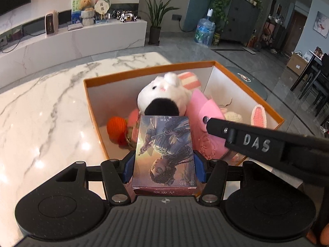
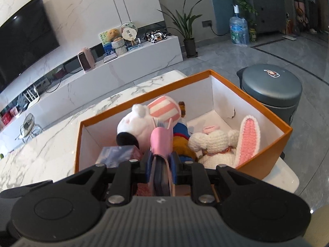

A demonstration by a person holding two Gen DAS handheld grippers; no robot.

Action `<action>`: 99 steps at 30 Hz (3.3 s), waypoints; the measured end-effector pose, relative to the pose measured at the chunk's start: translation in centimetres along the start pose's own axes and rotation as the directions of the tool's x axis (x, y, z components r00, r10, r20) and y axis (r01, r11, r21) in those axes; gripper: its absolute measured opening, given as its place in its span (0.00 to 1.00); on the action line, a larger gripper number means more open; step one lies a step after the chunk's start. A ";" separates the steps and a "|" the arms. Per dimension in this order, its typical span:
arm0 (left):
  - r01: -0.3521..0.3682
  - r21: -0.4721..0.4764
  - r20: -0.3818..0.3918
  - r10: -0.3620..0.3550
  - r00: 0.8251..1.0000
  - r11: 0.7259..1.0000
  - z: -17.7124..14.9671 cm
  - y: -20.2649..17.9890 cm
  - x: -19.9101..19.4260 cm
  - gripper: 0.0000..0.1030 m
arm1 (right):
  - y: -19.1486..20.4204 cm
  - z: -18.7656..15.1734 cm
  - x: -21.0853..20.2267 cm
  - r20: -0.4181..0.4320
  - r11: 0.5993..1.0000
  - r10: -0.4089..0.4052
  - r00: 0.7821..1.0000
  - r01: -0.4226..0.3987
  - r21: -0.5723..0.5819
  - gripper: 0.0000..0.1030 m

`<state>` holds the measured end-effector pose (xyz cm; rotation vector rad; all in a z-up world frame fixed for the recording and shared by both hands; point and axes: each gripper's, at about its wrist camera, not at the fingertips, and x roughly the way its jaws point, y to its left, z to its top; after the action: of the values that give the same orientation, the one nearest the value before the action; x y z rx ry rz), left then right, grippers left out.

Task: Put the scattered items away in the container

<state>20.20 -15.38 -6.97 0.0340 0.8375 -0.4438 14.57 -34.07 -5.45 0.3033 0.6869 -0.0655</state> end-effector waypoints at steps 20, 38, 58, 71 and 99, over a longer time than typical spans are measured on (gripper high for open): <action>-0.068 -0.013 0.085 0.069 0.994 0.998 -0.4 -1.0 -3.3 0.77 | -0.3 -0.6 -1.2 0.063 0.999 0.021 0.998 -0.023 0.036 0.58; -0.189 -0.051 0.290 0.196 0.937 0.981 -1.9 0.6 -10.2 0.82 | -1.0 -3.1 -4.9 0.053 0.964 -0.172 0.984 0.157 0.214 0.80; -0.211 -0.115 0.333 0.238 0.912 0.971 -0.8 1.2 -19.5 0.92 | 5.2 -1.3 -16.3 0.168 0.981 -0.189 0.968 0.180 0.069 0.89; -0.249 -0.166 0.233 0.283 0.930 0.954 -3.5 2.7 -17.9 0.93 | 5.9 -3.9 -16.2 0.067 0.979 -0.201 0.977 0.198 0.052 0.90; -0.226 -0.187 0.179 0.259 0.949 0.956 -5.3 3.9 -17.5 0.89 | 7.7 -6.1 -15.3 0.031 0.969 -0.244 0.969 0.242 0.044 0.91</action>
<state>7.76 -4.31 1.60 -0.0595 0.6564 -0.1409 0.21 -25.54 1.69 0.2546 0.6848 -0.3183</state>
